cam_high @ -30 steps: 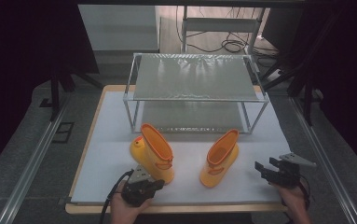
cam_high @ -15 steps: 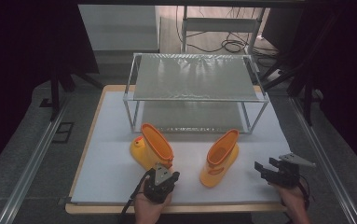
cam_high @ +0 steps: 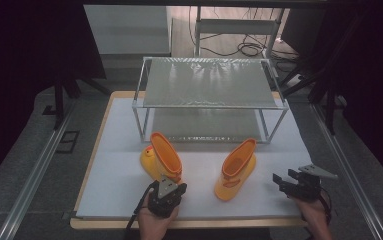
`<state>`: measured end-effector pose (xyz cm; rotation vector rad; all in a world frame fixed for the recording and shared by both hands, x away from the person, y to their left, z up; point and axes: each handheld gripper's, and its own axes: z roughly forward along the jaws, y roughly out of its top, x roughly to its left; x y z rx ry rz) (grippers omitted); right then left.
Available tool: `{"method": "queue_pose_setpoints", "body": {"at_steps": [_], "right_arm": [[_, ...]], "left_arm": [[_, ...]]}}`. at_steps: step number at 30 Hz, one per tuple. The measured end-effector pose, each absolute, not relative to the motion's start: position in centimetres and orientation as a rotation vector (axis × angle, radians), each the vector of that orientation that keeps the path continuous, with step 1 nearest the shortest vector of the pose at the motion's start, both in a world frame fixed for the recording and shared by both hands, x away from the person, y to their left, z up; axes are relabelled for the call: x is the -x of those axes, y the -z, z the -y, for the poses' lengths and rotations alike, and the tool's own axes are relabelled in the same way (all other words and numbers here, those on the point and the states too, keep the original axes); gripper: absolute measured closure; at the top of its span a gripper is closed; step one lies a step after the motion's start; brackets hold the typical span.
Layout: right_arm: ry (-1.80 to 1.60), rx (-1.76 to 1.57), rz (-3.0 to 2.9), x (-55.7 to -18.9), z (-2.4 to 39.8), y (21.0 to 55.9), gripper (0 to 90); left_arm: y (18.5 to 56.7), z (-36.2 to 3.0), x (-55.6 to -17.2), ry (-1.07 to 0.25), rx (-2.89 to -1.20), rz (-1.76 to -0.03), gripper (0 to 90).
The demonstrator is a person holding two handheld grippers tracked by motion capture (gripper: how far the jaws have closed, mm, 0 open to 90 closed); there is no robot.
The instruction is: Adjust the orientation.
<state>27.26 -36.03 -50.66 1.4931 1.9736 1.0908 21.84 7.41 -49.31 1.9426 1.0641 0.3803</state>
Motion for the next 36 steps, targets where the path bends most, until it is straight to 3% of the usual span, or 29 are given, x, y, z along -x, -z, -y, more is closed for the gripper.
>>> {"method": "queue_pose_setpoints", "body": {"at_steps": [27, 36], "right_arm": [[-1.1, -1.503, -1.973, -27.4, 36.3, 50.8, 30.3], [-1.104, -1.51, -1.974, -27.6, 36.3, 50.8, 30.5]], "left_arm": [[49.6, -17.0, -19.7, -0.36, -1.842, -1.203, 90.0], [49.7, -17.2, -19.7, -0.348, -1.838, -1.205, 86.9]]}}
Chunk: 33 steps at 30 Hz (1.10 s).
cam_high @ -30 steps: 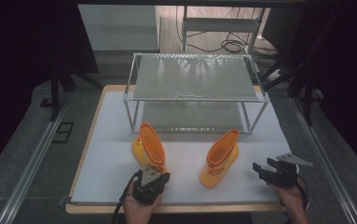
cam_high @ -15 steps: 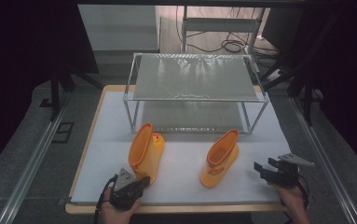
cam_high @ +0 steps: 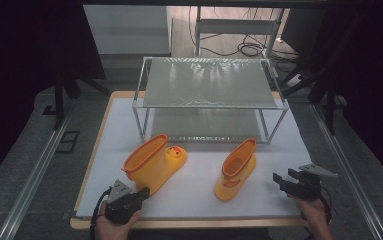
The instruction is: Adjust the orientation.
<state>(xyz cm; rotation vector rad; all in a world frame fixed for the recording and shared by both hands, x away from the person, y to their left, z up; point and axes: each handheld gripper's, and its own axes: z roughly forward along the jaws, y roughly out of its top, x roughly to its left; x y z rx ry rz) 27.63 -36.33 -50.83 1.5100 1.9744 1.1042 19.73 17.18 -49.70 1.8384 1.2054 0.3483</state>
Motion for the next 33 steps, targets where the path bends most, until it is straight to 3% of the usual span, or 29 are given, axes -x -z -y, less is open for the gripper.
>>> {"method": "queue_pose_setpoints", "body": {"at_steps": [6, 16, 26, 33], "right_arm": [[-1.103, -1.502, -1.975, -27.5, 36.3, 50.8, 31.0], [-1.114, -1.504, -1.979, -27.4, 36.6, 50.9, 32.2], [-1.12, -1.51, -1.967, -27.3, 36.9, 50.7, 32.4], [-1.114, -1.512, -1.968, -27.3, 37.0, 50.8, 32.5]], "left_arm": [[49.5, -15.0, -19.6, -0.314, -1.876, -1.131, 84.5], [49.1, -11.6, -21.1, -0.209, -1.974, -1.029, 69.3], [49.2, -10.4, -22.4, -0.078, -2.027, -0.99, 57.8], [48.6, -9.4, -23.3, 0.02, -2.089, -0.952, 54.5]]}}
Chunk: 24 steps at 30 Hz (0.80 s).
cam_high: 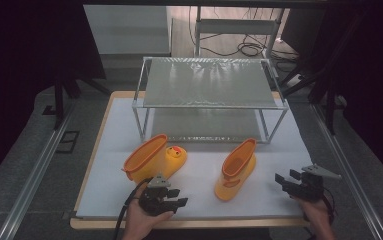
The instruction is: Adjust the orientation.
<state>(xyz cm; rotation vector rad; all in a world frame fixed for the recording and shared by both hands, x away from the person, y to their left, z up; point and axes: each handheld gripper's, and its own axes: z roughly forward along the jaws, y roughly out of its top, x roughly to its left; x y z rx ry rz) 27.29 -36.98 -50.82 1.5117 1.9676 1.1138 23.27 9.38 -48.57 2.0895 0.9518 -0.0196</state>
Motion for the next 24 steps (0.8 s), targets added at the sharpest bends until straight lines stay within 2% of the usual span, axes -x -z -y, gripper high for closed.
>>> {"method": "queue_pose_setpoints", "body": {"at_steps": [3, 15, 24], "right_arm": [[-1.114, -1.511, -1.969, -27.3, 37.0, 50.8, 32.5], [-1.115, -1.521, -1.957, -27.3, 37.3, 50.8, 32.4], [-1.111, -1.518, -1.961, -27.3, 37.3, 50.8, 32.4]], "left_arm": [[47.7, -8.6, -24.0, 0.112, -2.124, -0.907, 52.8], [44.2, -6.8, -25.5, 0.33, -2.146, -0.812, 51.1], [40.0, -6.0, -26.4, 0.339, -2.151, -0.795, 51.5]]}}
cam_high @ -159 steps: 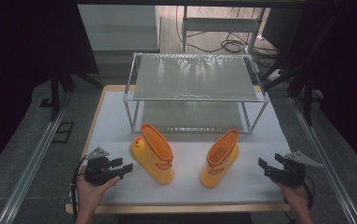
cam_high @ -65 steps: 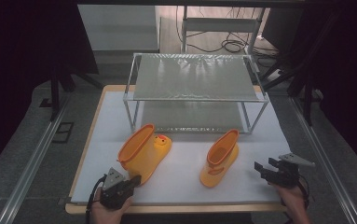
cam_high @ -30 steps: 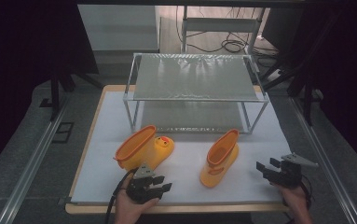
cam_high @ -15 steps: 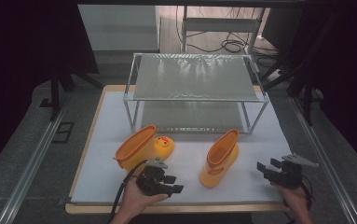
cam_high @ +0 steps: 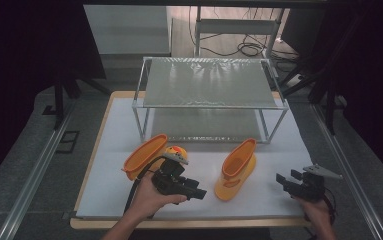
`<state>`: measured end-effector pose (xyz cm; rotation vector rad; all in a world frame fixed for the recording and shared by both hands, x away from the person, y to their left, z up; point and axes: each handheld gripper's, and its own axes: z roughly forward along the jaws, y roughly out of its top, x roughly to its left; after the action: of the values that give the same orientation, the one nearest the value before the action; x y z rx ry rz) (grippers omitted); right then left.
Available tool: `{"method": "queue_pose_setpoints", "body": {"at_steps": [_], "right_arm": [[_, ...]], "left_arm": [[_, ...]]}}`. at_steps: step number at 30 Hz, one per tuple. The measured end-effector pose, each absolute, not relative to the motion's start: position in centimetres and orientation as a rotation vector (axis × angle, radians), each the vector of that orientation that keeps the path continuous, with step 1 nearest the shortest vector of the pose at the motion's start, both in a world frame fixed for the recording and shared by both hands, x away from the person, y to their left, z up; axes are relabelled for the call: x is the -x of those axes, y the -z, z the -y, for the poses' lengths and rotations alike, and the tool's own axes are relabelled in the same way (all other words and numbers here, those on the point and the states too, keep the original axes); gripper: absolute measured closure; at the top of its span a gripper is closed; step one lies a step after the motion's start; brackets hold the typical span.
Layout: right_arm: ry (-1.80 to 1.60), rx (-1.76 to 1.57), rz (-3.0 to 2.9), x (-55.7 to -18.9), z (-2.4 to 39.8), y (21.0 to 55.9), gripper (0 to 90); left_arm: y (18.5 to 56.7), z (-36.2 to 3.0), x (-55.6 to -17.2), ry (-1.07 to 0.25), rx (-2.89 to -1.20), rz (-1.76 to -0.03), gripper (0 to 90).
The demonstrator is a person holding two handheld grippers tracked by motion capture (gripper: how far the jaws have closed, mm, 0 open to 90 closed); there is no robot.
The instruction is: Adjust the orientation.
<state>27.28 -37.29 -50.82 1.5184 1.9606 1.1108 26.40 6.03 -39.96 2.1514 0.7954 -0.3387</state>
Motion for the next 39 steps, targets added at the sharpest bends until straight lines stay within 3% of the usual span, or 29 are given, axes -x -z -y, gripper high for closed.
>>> {"method": "queue_pose_setpoints", "body": {"at_steps": [19, 39], "right_arm": [[-1.106, -1.527, -1.973, -27.3, 37.4, 50.9, 32.3], [-1.115, -1.538, -1.968, -27.3, 37.6, 50.8, 32.3]], "left_arm": [[33.0, -2.2, -30.7, 0.3, -2.177, -0.777, 51.4], [33.1, 3.0, -34.6, 0.327, -2.322, -0.841, 50.9]]}}
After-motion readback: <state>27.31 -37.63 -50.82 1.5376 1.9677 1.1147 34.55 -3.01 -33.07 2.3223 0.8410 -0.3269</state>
